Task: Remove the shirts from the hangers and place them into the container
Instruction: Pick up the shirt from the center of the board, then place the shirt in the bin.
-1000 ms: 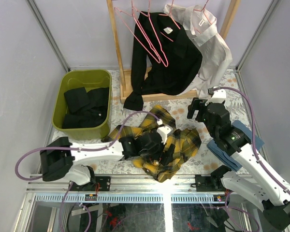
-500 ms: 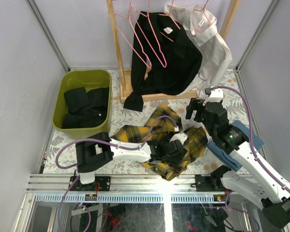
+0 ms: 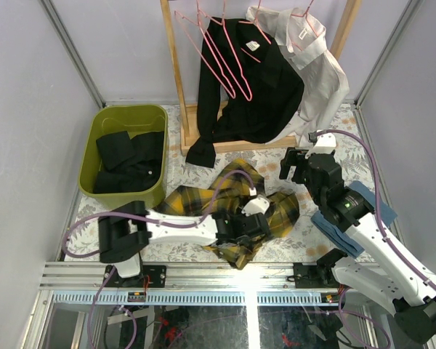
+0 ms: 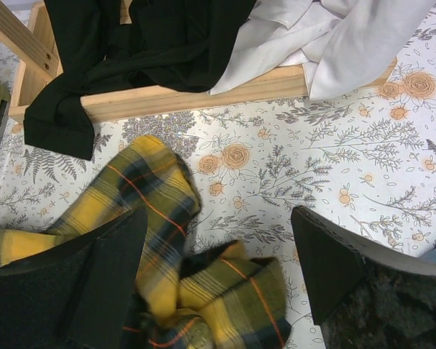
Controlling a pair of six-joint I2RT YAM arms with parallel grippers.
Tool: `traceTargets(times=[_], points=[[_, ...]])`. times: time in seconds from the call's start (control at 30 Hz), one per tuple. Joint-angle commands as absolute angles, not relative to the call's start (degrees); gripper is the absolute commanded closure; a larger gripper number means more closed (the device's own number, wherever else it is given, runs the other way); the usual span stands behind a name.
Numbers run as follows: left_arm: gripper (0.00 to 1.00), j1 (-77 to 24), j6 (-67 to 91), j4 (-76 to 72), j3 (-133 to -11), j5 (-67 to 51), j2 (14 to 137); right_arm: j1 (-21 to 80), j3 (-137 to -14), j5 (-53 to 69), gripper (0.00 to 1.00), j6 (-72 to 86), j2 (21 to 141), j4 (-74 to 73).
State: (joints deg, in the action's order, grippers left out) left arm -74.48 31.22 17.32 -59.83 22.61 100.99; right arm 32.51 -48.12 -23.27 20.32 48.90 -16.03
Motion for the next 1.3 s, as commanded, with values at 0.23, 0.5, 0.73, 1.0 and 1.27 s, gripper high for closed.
traceTargets(times=[0.23, 0.5, 0.73, 1.0, 1.27], points=[[1.00, -74.46, 28.39, 33.65, -61.39, 50.90, 74.14, 32.70, -48.61, -26.75, 0.12, 20.32, 47.18, -14.16], [1.00, -74.37, 31.27, 46.46, -63.93, 62.41, 65.09, 32.70, -48.08, -26.98, 0.12, 21.21, 46.93, -13.89], [1.00, -72.09, 39.82, 58.80, -68.53, 70.30, 63.60, 32.70, -48.34, -26.72, 0.12, 21.42, 47.28, -13.64], [1.00, -57.28, 21.58, 48.74, -74.98, 69.94, 60.82, 32.70, -47.99, -26.98, 0.12, 21.17, 47.12, -13.96], [1.00, -38.92, -3.93, 24.07, -77.90, 68.89, 58.20, 32.70, -48.17, -26.98, 0.12, 20.41, 46.94, -13.68]])
